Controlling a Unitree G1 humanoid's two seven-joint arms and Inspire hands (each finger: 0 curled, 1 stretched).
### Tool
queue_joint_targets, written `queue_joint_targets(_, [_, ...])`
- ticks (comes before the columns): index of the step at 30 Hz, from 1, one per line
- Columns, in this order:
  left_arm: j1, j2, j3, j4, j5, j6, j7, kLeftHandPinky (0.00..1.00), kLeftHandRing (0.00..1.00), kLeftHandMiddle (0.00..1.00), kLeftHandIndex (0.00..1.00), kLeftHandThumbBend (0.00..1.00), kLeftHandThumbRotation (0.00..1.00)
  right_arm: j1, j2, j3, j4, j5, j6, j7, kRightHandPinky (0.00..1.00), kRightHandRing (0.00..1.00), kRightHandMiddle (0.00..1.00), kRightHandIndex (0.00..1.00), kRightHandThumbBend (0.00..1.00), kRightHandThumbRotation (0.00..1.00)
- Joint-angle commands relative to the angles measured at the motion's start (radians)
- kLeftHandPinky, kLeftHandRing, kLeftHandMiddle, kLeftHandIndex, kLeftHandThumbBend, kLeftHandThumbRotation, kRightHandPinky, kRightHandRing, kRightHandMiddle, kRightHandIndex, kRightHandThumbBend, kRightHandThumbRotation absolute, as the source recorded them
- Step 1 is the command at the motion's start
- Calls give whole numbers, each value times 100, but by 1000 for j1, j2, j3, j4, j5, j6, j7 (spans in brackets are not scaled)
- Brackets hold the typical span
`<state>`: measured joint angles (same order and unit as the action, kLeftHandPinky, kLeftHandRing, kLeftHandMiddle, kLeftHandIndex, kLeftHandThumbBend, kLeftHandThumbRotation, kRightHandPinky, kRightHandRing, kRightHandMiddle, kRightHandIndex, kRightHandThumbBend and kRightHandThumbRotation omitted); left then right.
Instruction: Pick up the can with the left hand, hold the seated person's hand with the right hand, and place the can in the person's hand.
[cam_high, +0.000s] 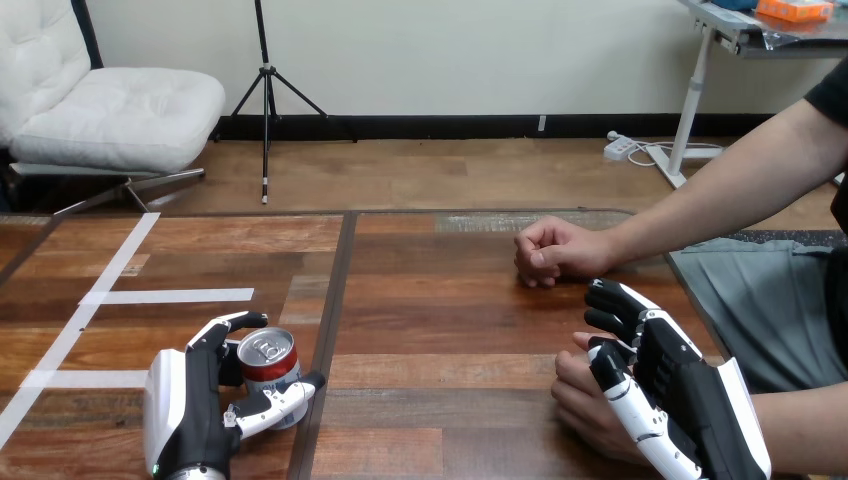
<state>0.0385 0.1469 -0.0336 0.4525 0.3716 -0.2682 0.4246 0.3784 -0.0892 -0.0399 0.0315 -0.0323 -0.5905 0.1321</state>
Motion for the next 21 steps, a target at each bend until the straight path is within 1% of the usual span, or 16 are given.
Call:
queue_joint_targets(1, [-58, 3, -11, 4, 13, -25, 13, 61, 56, 52, 68, 80, 0, -56, -13, -3, -8, 18, -24, 3, 78, 84, 85, 83, 59, 65])
queue_joint_targets(9, [-61, 1, -12, 5, 13, -21, 13, 61, 55, 50, 67, 79, 0, -54, -12, -2, -12, 15, -25, 1, 78, 84, 85, 83, 59, 65])
queue_joint_targets(21, [-70, 2, -19, 22, 24, -31, 34, 61, 53, 48, 65, 79, 0, -53, -10, -3, -15, 14, -21, -1, 79, 84, 85, 83, 59, 65])
